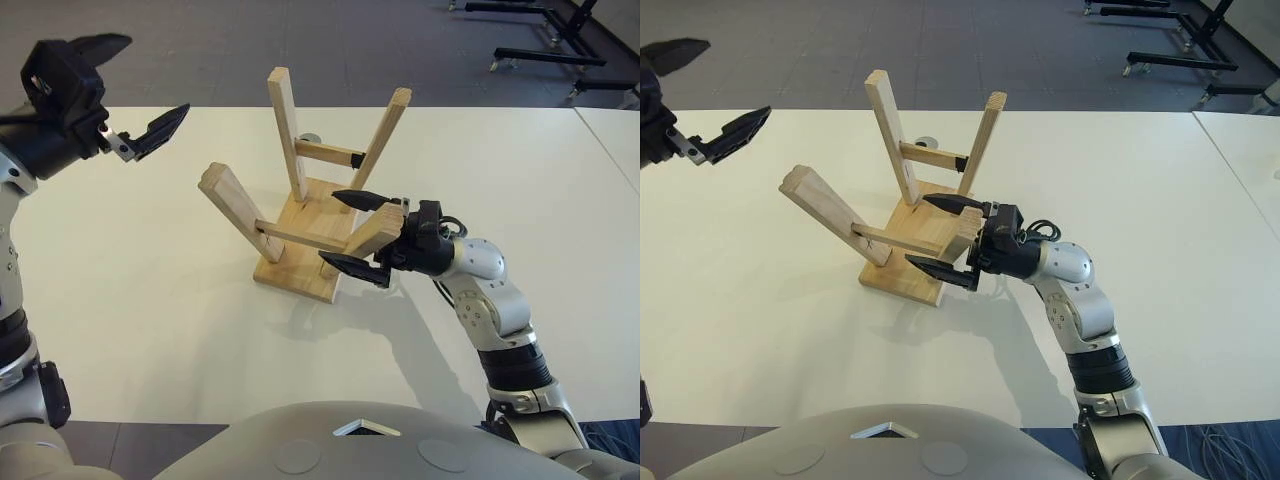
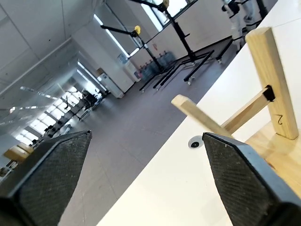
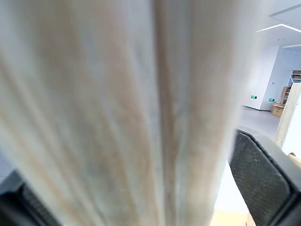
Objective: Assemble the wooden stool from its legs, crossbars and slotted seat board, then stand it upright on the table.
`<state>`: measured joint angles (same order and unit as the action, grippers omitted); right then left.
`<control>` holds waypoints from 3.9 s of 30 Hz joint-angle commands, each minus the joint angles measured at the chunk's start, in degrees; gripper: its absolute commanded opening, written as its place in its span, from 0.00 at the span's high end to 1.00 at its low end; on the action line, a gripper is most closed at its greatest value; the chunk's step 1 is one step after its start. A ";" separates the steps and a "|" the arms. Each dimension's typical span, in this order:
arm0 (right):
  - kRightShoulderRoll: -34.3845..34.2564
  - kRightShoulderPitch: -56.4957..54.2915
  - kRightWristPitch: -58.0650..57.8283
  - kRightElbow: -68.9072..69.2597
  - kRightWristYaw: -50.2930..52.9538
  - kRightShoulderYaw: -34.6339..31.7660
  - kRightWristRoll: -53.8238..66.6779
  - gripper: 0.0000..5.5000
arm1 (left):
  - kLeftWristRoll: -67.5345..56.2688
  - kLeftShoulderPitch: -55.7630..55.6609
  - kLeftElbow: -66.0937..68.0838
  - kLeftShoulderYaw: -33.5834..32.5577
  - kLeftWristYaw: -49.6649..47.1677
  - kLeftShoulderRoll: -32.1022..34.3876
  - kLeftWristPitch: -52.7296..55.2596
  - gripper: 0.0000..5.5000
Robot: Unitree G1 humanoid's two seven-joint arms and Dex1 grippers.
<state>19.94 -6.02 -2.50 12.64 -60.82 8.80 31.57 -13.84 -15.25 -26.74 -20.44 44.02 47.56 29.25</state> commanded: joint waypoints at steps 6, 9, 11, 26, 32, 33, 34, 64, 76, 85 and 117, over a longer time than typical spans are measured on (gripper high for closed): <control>1.12 0.46 -1.43 1.60 0.64 -0.34 0.13 0.17 | 6.11 15.93 -8.91 11.45 -10.86 -8.42 4.95 0.21; 0.82 -0.28 -2.08 1.79 0.65 0.00 0.29 0.17 | 5.86 13.47 -10.05 12.25 -11.46 -7.95 5.71 0.21; 0.57 -0.63 -2.19 1.75 0.54 0.33 0.31 0.17 | 6.93 11.36 -9.94 12.89 -11.30 -6.60 4.92 0.21; -0.42 -3.82 -2.93 0.68 -0.15 3.00 -0.86 0.17 | 8.48 4.57 -14.74 28.16 -11.82 -10.33 8.71 0.21; -0.16 -3.78 -2.39 -0.60 -0.41 3.63 -2.28 0.17 | 9.88 1.15 -13.85 30.45 -10.32 -11.06 8.82 0.21; -0.07 -3.92 -2.06 -0.74 -0.33 3.56 -2.62 0.17 | 9.80 1.63 -14.00 30.25 -10.20 -10.88 8.94 0.21; 0.22 -3.93 -1.78 -0.99 -0.33 3.31 -2.94 0.17 | 9.60 2.45 -14.19 29.82 -10.00 -10.51 8.90 0.21; 13.00 -26.59 -25.05 12.90 19.48 -25.64 49.69 0.17 | -12.10 -18.61 -6.60 2.24 -18.84 -16.16 12.97 0.21; 20.65 -3.04 -19.17 13.26 -1.13 0.92 14.25 0.17 | -32.37 0.49 -1.73 21.92 -18.09 -22.79 25.20 0.21; 13.52 -8.25 -18.54 15.80 3.42 -0.99 20.68 0.17 | -23.09 8.44 7.58 30.58 -16.25 -22.18 12.19 0.21; 7.02 -31.98 17.29 -57.63 13.73 -16.17 -12.84 0.17 | -24.98 -3.83 6.93 6.28 -14.03 -15.00 1.00 0.21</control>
<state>29.82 -32.47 11.29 -39.18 -49.63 -9.56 22.99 -37.72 -19.08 -18.21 -14.31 28.44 32.08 29.72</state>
